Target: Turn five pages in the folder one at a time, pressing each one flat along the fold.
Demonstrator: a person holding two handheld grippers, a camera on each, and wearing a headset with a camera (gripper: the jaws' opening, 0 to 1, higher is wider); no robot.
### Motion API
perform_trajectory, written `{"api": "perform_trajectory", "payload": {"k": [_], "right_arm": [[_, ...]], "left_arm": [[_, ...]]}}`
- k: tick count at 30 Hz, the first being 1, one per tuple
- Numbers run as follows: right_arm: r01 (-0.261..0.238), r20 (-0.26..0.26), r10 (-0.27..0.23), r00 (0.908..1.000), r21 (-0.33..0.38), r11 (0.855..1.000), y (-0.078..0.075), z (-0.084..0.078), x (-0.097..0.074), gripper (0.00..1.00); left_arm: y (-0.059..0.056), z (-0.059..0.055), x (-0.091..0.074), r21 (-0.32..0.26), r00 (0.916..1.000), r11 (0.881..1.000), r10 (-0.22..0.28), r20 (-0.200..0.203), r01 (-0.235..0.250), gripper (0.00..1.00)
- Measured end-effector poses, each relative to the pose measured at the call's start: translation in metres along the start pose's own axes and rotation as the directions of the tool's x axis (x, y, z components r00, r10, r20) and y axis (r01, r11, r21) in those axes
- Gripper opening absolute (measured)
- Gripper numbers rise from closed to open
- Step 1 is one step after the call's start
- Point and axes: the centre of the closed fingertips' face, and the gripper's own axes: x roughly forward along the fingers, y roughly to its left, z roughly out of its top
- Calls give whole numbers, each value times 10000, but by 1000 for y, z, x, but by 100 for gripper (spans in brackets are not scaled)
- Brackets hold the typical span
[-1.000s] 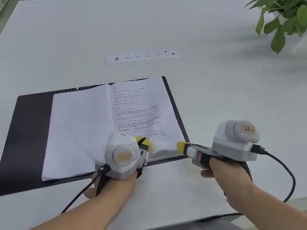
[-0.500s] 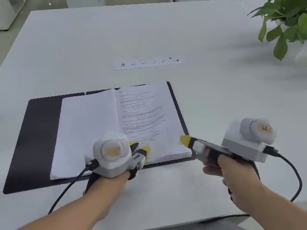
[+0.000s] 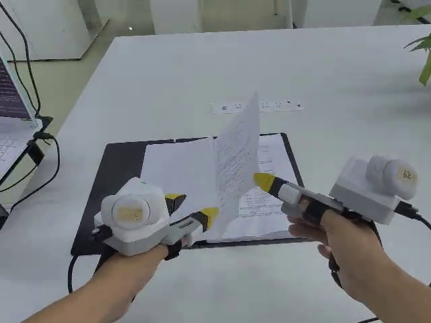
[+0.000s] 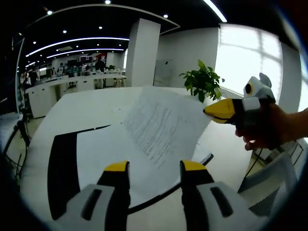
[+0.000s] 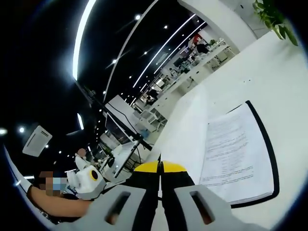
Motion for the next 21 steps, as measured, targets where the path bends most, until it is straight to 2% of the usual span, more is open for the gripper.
{"api": "perform_trajectory", "payload": {"k": [4,6,9,15,21], "right_arm": [[-404,-419,395,9983,-209,9990,23,-14,24,0],[-587,-655,568,9962,-268,9979,28,-19,38,0],[-694,-1093,651,9919,-356,9970,38,-36,58,0],[-674,-1853,570,9810,-505,9964,45,-66,87,0],[-529,-2600,356,9650,-598,9968,42,-96,112,0]], "left_arm": [[22,5,-29,101,9989,9991,422,183,-423,43],[29,7,-41,104,9981,9984,557,261,-560,43],[43,7,-62,50,9960,9965,832,329,-834,44],[68,-3,-93,-24,9901,9905,1378,279,-1378,44],[84,-16,-115,-191,9837,9836,1796,93,-1794,44]]}}
